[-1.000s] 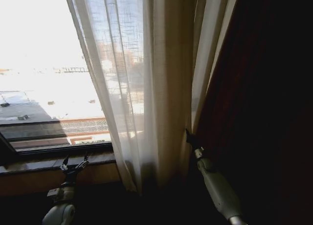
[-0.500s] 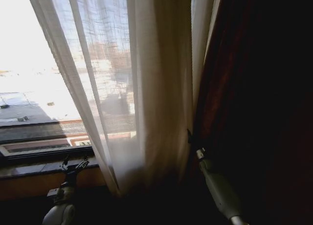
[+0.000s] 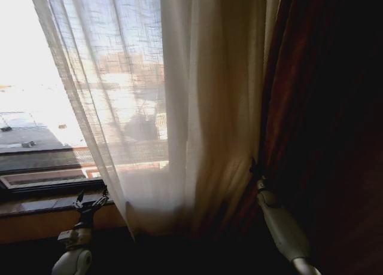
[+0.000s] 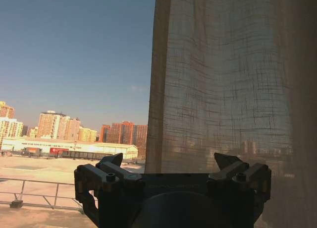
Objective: Open the curtains by pulling them apart, changing their state from closed to fully open.
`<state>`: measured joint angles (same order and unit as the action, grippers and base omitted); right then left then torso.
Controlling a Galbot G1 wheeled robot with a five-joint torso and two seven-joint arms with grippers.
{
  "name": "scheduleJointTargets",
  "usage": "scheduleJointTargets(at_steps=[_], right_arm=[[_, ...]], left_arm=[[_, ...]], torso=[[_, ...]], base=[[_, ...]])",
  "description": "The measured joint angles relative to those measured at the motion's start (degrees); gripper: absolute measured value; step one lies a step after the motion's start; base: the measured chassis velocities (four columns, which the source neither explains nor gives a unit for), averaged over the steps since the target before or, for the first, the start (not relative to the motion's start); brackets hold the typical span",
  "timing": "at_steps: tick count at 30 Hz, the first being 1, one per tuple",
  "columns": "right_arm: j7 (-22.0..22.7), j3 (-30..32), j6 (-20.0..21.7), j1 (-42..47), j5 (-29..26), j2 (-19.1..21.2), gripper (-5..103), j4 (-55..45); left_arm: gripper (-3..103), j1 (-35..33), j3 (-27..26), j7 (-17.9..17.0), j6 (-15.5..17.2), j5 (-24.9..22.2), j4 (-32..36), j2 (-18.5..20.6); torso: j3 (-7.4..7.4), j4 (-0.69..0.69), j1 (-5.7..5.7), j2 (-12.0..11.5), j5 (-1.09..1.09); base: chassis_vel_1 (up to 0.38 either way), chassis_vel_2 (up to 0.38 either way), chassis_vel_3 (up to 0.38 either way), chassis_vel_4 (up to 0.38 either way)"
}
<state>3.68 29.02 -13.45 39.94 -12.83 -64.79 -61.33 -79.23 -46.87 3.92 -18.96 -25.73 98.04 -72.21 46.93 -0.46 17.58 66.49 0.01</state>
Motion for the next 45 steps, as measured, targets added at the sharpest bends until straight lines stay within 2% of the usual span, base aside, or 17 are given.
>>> scheduleJointTargets(at_steps=[10,14,17,22,23,26,28,30,31,32,35,36,37,39,40,42,45], right_arm=[[0.1,-0.4,0.0,0.8,0.0,-1.0,0,-1.3],[-2.0,-1.3,-0.3,1.7,-1.7,-1.3,-1,-3.5],[-5.8,-2.1,0.2,4.6,-5.0,-1.2,15,-8.5],[-7.1,-2.8,1.1,8.4,-7.4,-1.4,26,-13.4],[-7.3,-3.0,1.7,9.9,-7.8,-1.5,37,-15.2],[-7.6,-3.1,1.9,11.7,-7.6,-1.5,43,-16.9],[-8.2,-3.1,2.0,14.4,-6.7,-1.7,54,-19.6],[-8.5,-3.1,2.0,15.2,-6.2,-1.8,54,-20.4],[-8.7,-3.1,2.0,16.3,-5.6,-1.9,59,-21.5],[-8.7,-3.0,2.0,17.3,-4.9,-2.0,70,-22.8],[-8.5,-2.9,2.1,18.1,-4.4,-2.3,76,-23.8],[-8.3,-2.8,2.2,18.4,-4.1,-2.4,82,-24.3],[-8.2,-2.7,2.2,18.5,-4.0,-2.4,82,-24.5],[-7.9,-2.6,2.2,18.8,-3.9,-2.5,92,-25.0],[-7.9,-2.6,2.2,18.8,-3.9,-2.5,92,-25.0],[-7.8,-2.6,2.2,18.8,-3.9,-2.4,99,-25.3],[-7.8,-2.6,2.2,18.8,-3.7,-2.4,100,-25.3]], left_arm=[[100,0.0,0.0,0.0,0.0,0.0,0.0,0.0],[100,0.0,0.0,0.0,0.0,0.0,0.0,0.0],[100,0.0,0.0,0.0,0.0,0.0,0.0,0.0],[100,0.0,0.0,0.0,0.0,0.0,0.0,0.0],[100,0.0,0.0,0.0,0.0,0.0,0.0,0.0],[100,0.0,0.0,0.0,0.0,0.0,0.0,0.0],[100,0.0,0.0,0.0,0.0,0.0,0.0,0.0],[100,0.0,0.0,0.0,0.0,0.0,0.0,0.0],[100,0.0,0.0,0.0,0.0,0.0,0.0,0.0],[100,0.0,0.0,0.0,0.0,0.0,0.0,0.0],[100,0.0,0.0,0.0,0.0,0.0,0.0,0.0],[100,0.0,0.0,0.0,0.0,0.0,0.0,0.0],[100,0.0,0.0,0.0,0.0,0.0,0.0,0.0],[100,0.0,0.0,0.0,0.0,0.0,0.0,0.0],[100,0.0,0.0,0.0,0.0,0.0,0.0,0.0],[100,0.0,0.0,0.0,0.0,0.0,0.0,0.0],[100,0.0,0.0,0.0,0.0,0.0,0.0,0.0]], torso=[[0.0,0.02,0.01,0.0,0.0],[0.0,0.03,0.01,0.0,-0.01],[0.0,0.04,0.01,0.0,-0.02],[0.0,0.03,0.01,0.0,-0.02],[0.0,0.03,0.01,0.0,-0.01],[0.0,0.03,0.01,0.0,-0.02],[0.0,0.03,0.01,0.0,-0.02],[0.0,0.03,0.01,0.0,-0.02],[0.0,0.03,0.0,0.0,-0.02],[0.0,0.02,0.01,0.0,-0.01],[0.0,0.03,0.0,0.0,-0.02],[0.0,0.03,0.0,0.0,-0.02],[0.0,0.03,0.01,0.0,-0.02],[0.0,0.03,0.01,0.0,-0.02],[0.0,0.03,0.01,0.0,-0.02],[0.0,0.03,0.01,0.0,-0.02],[0.0,0.03,0.01,0.0,-0.02]], base=[[0.0,0.0,0.0,0.0],[0.0,0.0,0.0,0.0],[0.0,0.0,0.0,0.0],[0.0,0.0,0.0,0.0],[0.0,0.0,0.0,0.0],[0.0,0.0,0.0,0.0],[0.0,0.0,0.0,0.0],[0.0,0.0,0.0,0.0],[0.0,0.0,0.0,0.0],[0.0,0.0,0.0,0.0],[0.0,0.0,0.0,0.0],[0.0,0.0,0.0,0.0],[0.0,0.0,0.0,0.0],[0.0,0.0,0.0,0.0],[0.0,0.0,0.0,0.0],[0.026,-0.006,-0.023,-0.006],[0.077,0.023,-0.051,-0.012]])
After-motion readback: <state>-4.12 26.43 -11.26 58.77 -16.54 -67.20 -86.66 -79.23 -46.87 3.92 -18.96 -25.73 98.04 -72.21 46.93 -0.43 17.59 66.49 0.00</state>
